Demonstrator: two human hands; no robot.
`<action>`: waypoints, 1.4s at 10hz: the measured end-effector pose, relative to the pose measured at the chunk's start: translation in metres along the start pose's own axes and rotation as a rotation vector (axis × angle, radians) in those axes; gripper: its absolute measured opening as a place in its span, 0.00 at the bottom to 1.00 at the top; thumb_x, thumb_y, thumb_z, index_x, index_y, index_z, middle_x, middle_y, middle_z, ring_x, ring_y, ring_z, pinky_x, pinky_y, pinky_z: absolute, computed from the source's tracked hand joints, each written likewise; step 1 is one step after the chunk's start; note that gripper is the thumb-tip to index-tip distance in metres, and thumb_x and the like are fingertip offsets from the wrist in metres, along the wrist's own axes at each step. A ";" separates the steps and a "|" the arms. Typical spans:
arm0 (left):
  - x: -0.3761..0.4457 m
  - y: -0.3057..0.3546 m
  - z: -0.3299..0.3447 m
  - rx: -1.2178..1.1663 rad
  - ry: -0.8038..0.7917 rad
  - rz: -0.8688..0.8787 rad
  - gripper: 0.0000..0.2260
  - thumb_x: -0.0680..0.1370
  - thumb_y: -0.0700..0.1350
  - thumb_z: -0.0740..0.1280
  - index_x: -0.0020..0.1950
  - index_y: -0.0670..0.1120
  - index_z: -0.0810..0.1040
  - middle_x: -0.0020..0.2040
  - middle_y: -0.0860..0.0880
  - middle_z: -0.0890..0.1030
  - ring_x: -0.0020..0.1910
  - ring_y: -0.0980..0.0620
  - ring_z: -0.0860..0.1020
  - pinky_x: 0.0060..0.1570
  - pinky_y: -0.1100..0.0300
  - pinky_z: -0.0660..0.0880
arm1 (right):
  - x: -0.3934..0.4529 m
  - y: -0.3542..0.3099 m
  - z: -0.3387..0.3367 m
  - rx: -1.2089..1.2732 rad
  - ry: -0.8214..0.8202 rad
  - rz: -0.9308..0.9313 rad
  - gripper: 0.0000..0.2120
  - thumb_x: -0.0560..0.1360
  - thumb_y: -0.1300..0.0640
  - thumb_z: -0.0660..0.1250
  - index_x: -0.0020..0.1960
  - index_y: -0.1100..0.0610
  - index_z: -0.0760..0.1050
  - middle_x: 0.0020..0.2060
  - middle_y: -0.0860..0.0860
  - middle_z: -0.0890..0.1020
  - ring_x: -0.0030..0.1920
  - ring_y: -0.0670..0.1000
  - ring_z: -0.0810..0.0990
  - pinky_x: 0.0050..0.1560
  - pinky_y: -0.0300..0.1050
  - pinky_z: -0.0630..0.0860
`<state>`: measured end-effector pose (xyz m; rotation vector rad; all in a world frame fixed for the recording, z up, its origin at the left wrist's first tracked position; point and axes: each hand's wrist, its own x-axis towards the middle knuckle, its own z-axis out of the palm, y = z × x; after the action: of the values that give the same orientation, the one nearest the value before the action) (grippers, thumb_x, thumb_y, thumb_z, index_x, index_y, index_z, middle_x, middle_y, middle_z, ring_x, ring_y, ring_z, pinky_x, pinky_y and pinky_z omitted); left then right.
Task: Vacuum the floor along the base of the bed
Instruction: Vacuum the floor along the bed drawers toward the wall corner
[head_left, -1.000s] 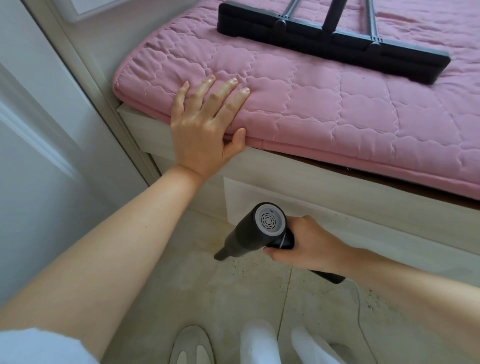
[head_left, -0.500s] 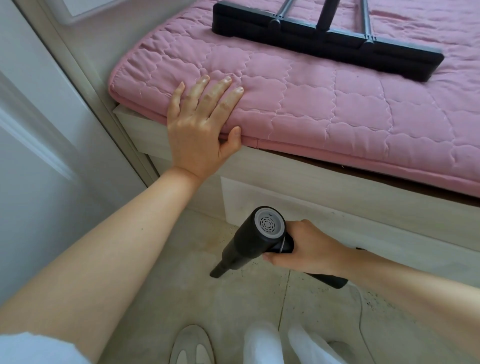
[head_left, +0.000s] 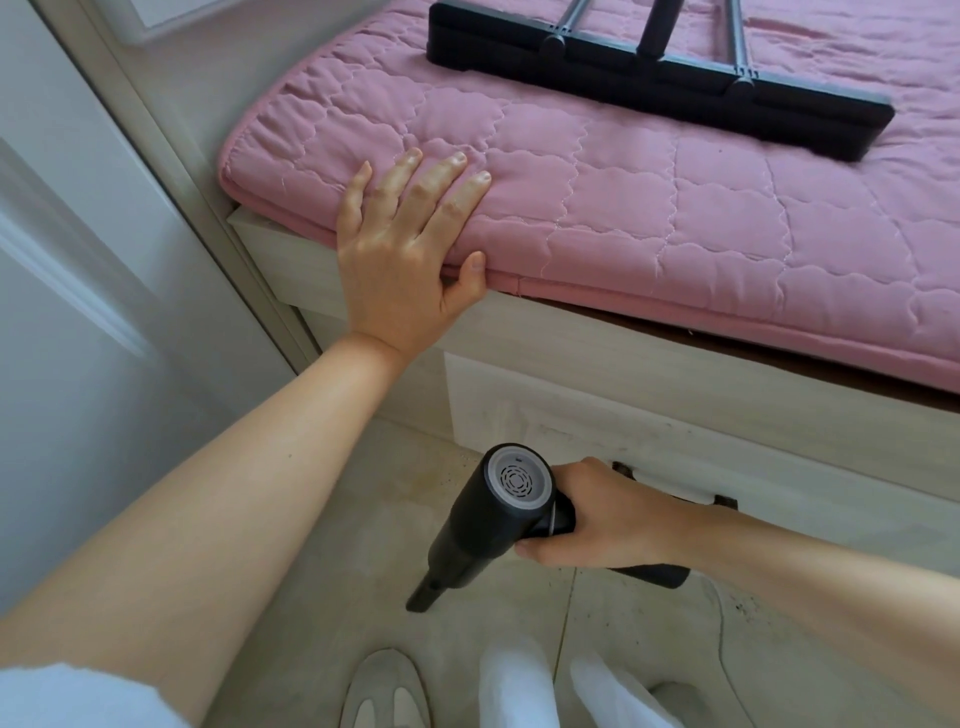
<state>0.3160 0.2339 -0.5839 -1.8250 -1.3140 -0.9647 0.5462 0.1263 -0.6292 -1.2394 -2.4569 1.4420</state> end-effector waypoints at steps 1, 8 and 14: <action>0.000 -0.001 0.000 -0.002 0.001 0.003 0.23 0.81 0.58 0.51 0.69 0.50 0.76 0.68 0.50 0.76 0.69 0.45 0.73 0.68 0.40 0.64 | 0.000 0.001 0.003 0.003 -0.039 0.004 0.13 0.69 0.47 0.71 0.52 0.45 0.76 0.43 0.41 0.82 0.46 0.40 0.80 0.49 0.38 0.78; 0.000 -0.001 -0.001 0.018 -0.008 -0.006 0.24 0.80 0.58 0.51 0.69 0.50 0.76 0.68 0.50 0.77 0.68 0.44 0.73 0.69 0.41 0.64 | -0.012 0.014 -0.025 -0.106 0.152 0.064 0.13 0.69 0.48 0.73 0.53 0.45 0.77 0.42 0.43 0.83 0.43 0.40 0.80 0.46 0.37 0.78; 0.000 0.000 -0.001 0.025 -0.011 -0.001 0.25 0.80 0.58 0.50 0.68 0.50 0.76 0.68 0.49 0.77 0.68 0.44 0.74 0.68 0.41 0.64 | 0.000 0.017 -0.022 -0.160 0.229 0.010 0.17 0.69 0.46 0.72 0.56 0.47 0.76 0.43 0.45 0.83 0.44 0.43 0.81 0.47 0.41 0.78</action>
<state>0.3155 0.2336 -0.5833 -1.8133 -1.3281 -0.9363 0.5655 0.1471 -0.6296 -1.3611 -2.4505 1.0540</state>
